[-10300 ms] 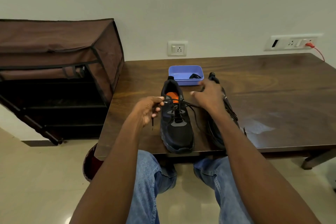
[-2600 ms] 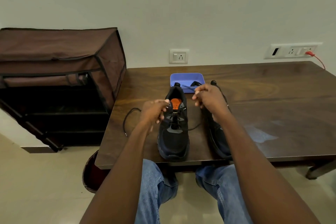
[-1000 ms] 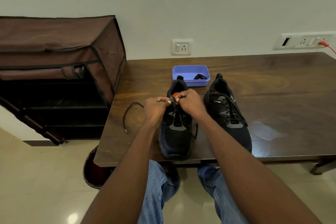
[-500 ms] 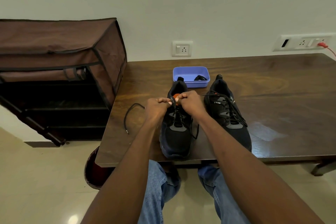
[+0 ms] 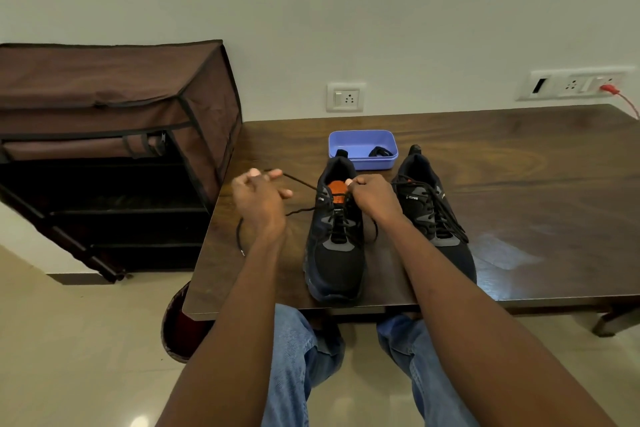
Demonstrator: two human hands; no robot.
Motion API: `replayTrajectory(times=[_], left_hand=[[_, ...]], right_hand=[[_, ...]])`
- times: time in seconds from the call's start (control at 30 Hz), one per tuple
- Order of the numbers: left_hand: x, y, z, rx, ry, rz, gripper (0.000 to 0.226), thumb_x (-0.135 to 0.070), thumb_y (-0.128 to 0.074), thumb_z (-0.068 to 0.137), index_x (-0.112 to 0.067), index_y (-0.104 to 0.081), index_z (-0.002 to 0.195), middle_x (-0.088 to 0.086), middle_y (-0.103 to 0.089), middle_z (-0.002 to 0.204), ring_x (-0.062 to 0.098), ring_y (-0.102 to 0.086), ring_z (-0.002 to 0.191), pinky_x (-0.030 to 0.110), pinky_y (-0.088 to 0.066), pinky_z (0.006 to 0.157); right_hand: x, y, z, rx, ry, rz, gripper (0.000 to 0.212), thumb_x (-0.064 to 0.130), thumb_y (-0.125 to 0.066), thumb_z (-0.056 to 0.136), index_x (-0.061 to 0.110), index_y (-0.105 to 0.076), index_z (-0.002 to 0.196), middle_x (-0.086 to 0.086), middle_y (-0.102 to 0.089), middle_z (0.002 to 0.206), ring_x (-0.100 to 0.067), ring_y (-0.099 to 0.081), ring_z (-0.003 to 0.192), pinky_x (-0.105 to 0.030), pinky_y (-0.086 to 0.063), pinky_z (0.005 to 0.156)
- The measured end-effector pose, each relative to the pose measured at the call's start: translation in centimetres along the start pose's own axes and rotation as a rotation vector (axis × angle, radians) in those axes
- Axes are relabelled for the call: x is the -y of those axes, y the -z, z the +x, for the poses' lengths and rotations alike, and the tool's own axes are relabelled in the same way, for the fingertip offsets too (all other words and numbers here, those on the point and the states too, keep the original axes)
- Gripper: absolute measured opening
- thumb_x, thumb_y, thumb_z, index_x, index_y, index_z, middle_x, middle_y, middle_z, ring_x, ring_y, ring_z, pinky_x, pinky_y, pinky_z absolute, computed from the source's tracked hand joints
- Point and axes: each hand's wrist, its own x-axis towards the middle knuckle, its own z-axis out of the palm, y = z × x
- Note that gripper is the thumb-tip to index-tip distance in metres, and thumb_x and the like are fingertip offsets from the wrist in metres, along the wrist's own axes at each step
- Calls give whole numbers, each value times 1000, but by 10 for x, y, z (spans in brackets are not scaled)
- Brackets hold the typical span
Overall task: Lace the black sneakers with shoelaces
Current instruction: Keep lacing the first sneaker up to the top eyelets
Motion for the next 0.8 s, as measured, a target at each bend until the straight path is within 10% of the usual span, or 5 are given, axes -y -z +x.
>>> replayTrajectory(times=[0.17, 0.3, 0.43, 0.57, 0.8], left_hand=[[-15, 15, 6, -251, -200, -230, 11, -15, -39, 106, -7, -43, 112, 6, -66, 115, 3, -60, 45, 29, -47, 48], [6, 4, 1, 346, -68, 308, 56, -12, -55, 100, -22, -34, 151, -3, -53, 137, 11, -65, 62, 22, -53, 54], [19, -9, -15, 636, -177, 736, 42, -10, -55, 99, -22, -54, 139, 1, -67, 100, 9, -62, 65, 17, -49, 51], [19, -4, -9, 507, -272, 718, 18, -10, -55, 99, -13, -72, 96, -2, -69, 85, 13, -67, 75, 29, -58, 65], [9, 15, 23, -190, -224, 276, 19, -12, -51, 97, -28, -61, 99, 2, -62, 108, 25, -69, 93, 46, -60, 81]], right_hand=[[0, 8, -2, 43, -5, -16, 39, 30, -55, 100, 22, -54, 62, 1, -57, 69, -18, -54, 69, -33, -42, 67], [3, 8, -5, 74, 12, -47, 23, 28, -53, 100, 17, -74, 96, -2, -69, 95, -20, -64, 90, -38, -51, 83], [4, 7, -6, 86, 20, -52, 22, 24, -54, 98, 19, -75, 95, 0, -70, 95, -18, -64, 89, -36, -52, 81], [3, 7, -4, 107, 11, -25, 22, 22, -56, 96, 17, -75, 86, 0, -69, 85, -15, -61, 80, -29, -45, 67], [1, 11, -4, 92, -35, 3, 23, 16, -54, 95, 5, -72, 85, -11, -70, 88, -13, -53, 65, -31, -44, 64]])
